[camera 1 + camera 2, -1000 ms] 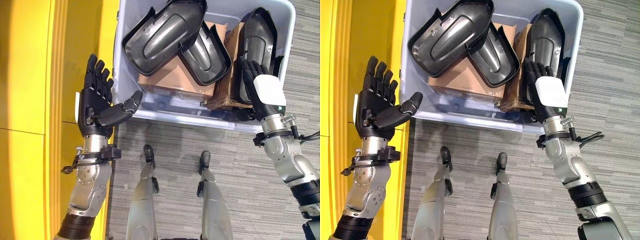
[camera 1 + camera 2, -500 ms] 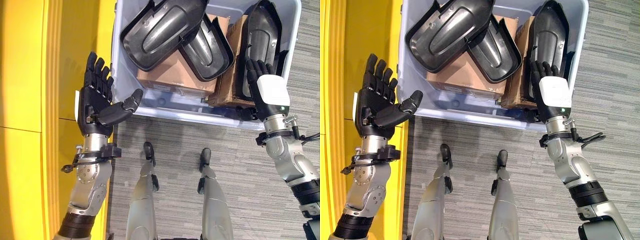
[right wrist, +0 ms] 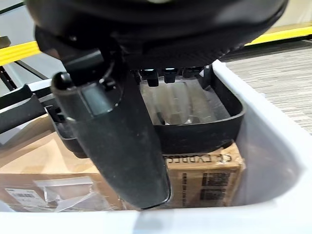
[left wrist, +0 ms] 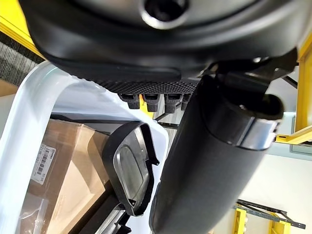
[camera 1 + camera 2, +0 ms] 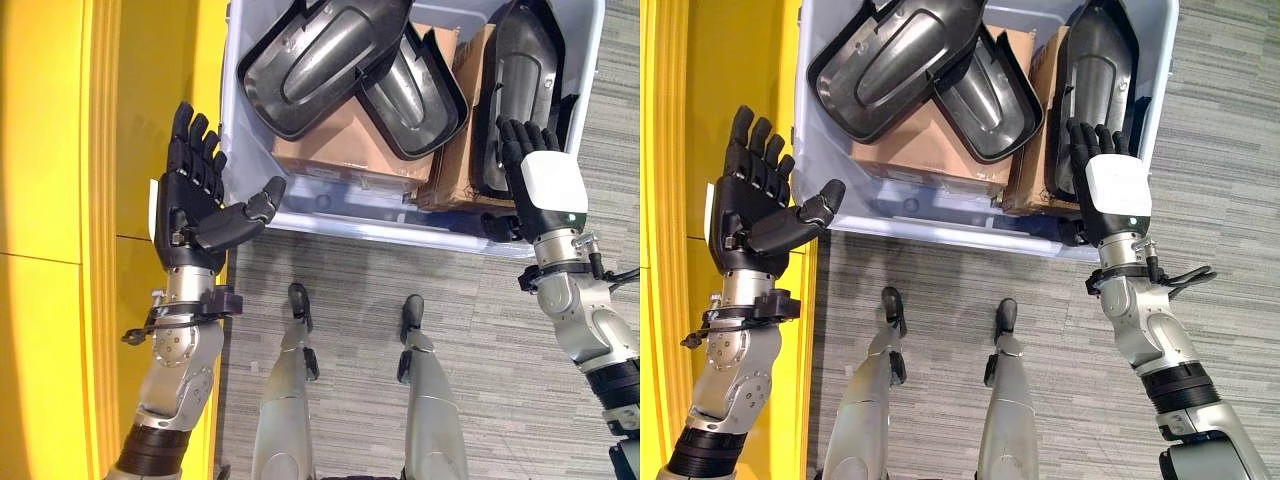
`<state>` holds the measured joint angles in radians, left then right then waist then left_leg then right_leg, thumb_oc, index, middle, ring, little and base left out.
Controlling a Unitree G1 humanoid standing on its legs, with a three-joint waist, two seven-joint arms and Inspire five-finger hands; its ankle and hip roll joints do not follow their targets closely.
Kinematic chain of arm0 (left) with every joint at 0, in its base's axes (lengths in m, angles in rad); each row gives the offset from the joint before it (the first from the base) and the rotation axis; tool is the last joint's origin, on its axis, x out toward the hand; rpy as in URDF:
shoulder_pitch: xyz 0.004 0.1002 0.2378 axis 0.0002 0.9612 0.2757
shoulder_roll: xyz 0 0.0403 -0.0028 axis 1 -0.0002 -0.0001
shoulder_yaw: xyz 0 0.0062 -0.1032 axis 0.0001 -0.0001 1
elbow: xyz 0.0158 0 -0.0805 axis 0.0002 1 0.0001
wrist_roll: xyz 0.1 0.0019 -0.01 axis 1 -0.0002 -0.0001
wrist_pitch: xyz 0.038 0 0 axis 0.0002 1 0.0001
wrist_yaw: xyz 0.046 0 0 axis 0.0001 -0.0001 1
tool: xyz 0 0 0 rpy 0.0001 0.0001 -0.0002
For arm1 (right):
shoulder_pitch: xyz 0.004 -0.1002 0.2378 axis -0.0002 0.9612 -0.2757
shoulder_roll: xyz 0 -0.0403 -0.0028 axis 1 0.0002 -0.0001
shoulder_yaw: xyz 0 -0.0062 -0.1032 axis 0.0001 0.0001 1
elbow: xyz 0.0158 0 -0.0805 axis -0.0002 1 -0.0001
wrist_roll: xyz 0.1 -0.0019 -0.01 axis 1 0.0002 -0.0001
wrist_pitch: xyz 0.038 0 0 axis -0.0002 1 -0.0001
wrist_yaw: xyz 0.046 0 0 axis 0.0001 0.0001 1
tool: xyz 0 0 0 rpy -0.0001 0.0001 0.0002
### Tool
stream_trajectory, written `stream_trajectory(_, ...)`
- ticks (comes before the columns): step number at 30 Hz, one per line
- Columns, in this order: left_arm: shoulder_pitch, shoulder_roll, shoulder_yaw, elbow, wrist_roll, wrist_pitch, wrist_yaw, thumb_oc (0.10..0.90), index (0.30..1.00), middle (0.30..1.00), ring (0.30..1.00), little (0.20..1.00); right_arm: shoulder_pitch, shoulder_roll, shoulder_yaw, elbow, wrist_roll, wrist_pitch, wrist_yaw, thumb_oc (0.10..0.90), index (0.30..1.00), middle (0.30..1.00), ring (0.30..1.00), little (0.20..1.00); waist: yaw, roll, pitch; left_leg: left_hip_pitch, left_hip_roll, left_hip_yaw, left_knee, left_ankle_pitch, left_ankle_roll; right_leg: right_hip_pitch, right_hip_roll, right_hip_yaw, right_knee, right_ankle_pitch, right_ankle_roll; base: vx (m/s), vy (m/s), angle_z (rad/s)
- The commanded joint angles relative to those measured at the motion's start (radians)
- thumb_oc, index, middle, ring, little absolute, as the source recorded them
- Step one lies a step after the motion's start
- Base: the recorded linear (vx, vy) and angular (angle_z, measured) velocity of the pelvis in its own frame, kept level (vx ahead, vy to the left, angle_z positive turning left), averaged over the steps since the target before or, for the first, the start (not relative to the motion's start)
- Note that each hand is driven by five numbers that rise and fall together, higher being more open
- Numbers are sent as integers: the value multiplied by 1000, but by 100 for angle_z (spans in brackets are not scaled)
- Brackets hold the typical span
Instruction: Move parts from the plastic box to the shelf.
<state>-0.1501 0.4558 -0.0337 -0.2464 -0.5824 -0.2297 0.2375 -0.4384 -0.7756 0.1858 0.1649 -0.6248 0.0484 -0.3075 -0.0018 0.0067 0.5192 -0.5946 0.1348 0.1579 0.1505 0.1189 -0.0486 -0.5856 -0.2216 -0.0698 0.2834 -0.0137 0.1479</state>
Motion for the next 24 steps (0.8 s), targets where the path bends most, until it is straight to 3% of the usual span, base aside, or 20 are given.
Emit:
stream_trajectory(1,-35,22,44,-105,28,-117,13,900,1000,1000,1000,1000,-63,-73,-60,-35,-19,-17,-104,900,1000,1000,1000,1000,-27,15,-50,-26,14,-24,118,-125,-30,58,26,-21,-5,-65,-26,0,0,0)
stream_trajectory(3,-35,22,45,-104,28,-116,14,900,1000,1000,1000,1000,-61,-73,-62,-36,-21,-15,-105,900,1000,1000,1000,1000,-26,16,-56,-18,13,-34,117,-146,-38,63,28,-14,-1,-84,-22,0,0,0)
stream_trajectory(6,-35,21,44,-106,30,-116,17,900,1000,1000,1000,1000,-53,-70,-75,-39,-20,-12,-115,900,1000,1000,1000,1000,-28,18,-51,-29,13,-26,117,-125,-30,50,29,-19,1,-69,-27,2,-15,0)
stream_trajectory(8,-35,21,44,-106,31,-118,20,900,1000,1000,1000,1000,-54,-71,-77,-36,-16,-10,-120,900,1000,1000,1000,1000,-28,19,-56,-22,12,-35,118,-149,-38,56,31,-11,5,-89,-23,40,-10,0)
stream_trajectory(24,-25,18,52,-116,29,-121,33,900,1000,1000,1000,1000,-112,-66,-30,-14,-7,-4,-119,900,1000,1000,1000,1000,-22,30,-42,-62,4,-46,120,-146,-35,20,37,-12,16,-96,-27,5,-1,0)
